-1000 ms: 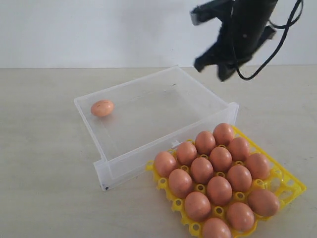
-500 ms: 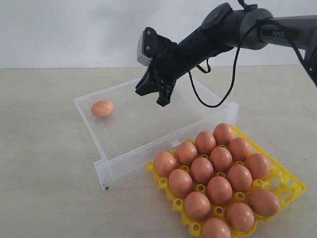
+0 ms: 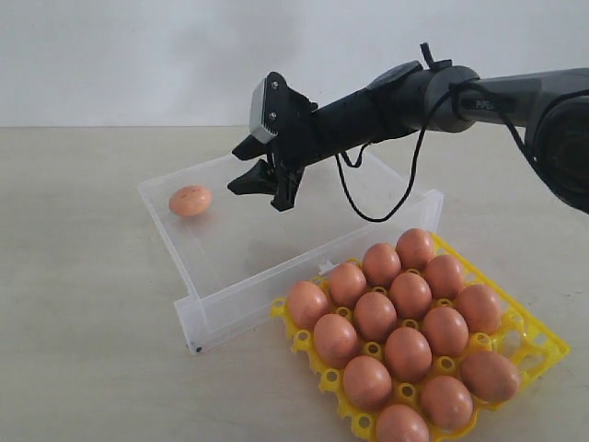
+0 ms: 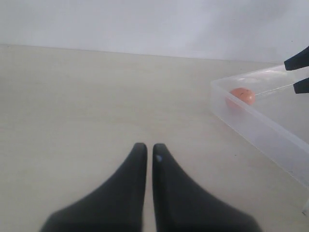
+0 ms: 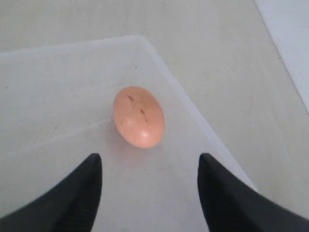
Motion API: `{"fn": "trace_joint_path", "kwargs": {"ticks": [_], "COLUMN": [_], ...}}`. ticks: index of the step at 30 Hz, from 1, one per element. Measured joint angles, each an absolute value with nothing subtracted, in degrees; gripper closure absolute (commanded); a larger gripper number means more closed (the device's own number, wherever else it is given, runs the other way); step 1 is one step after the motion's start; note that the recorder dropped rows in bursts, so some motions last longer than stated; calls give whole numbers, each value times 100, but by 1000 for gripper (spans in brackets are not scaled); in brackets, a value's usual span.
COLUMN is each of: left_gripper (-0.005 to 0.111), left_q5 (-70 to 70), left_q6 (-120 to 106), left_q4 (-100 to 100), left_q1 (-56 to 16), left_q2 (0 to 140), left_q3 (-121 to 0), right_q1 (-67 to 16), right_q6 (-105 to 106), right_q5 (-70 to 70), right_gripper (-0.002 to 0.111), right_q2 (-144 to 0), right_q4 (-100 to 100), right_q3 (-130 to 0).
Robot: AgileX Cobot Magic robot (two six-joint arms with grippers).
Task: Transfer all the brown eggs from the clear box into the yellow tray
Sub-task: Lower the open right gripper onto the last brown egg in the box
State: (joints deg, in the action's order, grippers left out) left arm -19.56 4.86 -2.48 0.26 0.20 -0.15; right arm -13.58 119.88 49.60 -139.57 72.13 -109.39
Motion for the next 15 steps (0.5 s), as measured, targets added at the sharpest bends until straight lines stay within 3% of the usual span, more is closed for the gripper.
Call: {"fn": "trace_joint_path", "kwargs": {"ticks": [5,9,15], "left_gripper": [103,103,103], "left_q5": [-1956,-1956,-1956], "left_q6": [486,486,486], "left_q4": [-248,-248,-248], "left_q1": [26,26,26], "left_q2": [20,20,20], "left_q3": [-15,-15,-15], "right_q1": [-1470,-1732,-1830], "right_q6": [11949,11610,10566], "right_q5": [5014,4468,4045], "right_gripper": [51,60,60], "right_q2": [-13957,-13957,-13957], "right_q4": [7339,7192,6600], "right_q3": [-10939,-10939,-10939]}}
